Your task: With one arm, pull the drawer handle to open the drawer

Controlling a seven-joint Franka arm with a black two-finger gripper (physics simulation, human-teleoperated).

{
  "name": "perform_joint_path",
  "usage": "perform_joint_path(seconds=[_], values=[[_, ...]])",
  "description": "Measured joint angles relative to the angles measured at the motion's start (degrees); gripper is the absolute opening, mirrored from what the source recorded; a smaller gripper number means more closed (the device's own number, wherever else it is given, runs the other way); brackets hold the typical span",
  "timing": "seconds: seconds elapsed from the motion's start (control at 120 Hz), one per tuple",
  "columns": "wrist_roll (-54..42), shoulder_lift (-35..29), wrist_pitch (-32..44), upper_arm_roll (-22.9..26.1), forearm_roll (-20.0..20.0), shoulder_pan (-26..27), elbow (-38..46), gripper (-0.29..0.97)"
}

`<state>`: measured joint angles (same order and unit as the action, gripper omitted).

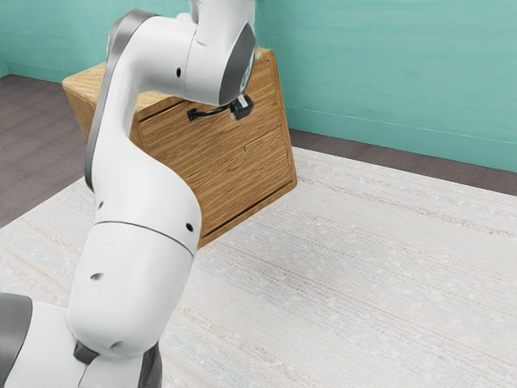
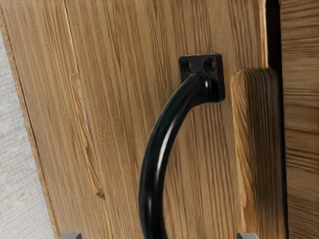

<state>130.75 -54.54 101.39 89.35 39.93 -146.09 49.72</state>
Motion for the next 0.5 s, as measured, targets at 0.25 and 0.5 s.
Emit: perform_joint_path(seconds=[0.25, 0.5], values=[[-3.31, 0.09, -1.67, -0.32, 0.03, 0.52, 2.52, 0.33], [-5.62, 0.08, -1.83, -0.10, 0.29, 0.55, 2.87, 0.28]])
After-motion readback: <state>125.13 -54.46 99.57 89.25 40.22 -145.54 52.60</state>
